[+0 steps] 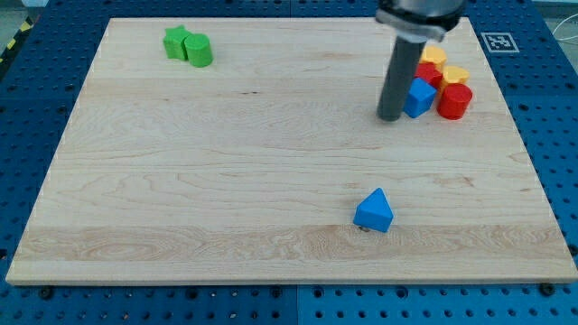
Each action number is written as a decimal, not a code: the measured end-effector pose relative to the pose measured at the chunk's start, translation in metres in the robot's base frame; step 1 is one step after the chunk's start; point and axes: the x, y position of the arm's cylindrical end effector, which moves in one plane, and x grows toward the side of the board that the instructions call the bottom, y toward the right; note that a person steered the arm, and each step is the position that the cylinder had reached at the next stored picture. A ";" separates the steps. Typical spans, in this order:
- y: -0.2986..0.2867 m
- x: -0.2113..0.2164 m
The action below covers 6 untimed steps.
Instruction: Slide blue triangle slightly right
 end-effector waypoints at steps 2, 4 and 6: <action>-0.072 0.078; -0.148 0.107; -0.138 0.163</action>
